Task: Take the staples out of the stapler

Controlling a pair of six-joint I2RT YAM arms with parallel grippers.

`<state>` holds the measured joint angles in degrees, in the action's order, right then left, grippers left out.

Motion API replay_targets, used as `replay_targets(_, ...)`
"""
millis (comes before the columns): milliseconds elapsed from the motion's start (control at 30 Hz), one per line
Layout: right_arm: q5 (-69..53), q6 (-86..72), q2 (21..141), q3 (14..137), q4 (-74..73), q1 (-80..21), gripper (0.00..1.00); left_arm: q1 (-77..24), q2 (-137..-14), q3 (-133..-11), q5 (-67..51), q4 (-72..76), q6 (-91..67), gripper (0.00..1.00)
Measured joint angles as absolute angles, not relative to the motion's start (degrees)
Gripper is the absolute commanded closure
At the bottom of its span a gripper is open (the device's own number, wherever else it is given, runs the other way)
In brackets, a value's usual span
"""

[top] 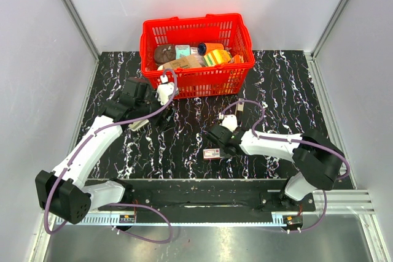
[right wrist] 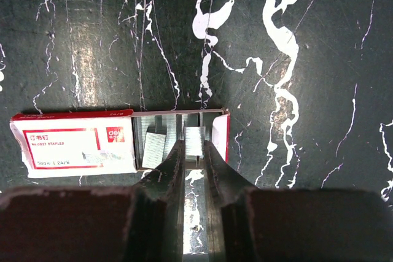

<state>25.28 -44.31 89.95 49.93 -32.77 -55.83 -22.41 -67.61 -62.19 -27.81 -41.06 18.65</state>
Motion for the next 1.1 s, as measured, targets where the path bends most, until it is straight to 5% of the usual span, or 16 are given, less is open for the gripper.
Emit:
replay_targets(567, 24.4, -44.2, 90.0, 50.1, -32.8, -55.7, 0.70, -22.6, -67.6, -62.2, -27.8, -41.1, 18.6, 0.26)
replay_targets(1100, 24.6, -44.4, 85.2, 50.7, -34.3, -55.5, 0.81, -23.2, -67.6, -61.2, -27.6, -40.0, 18.7, 0.28)
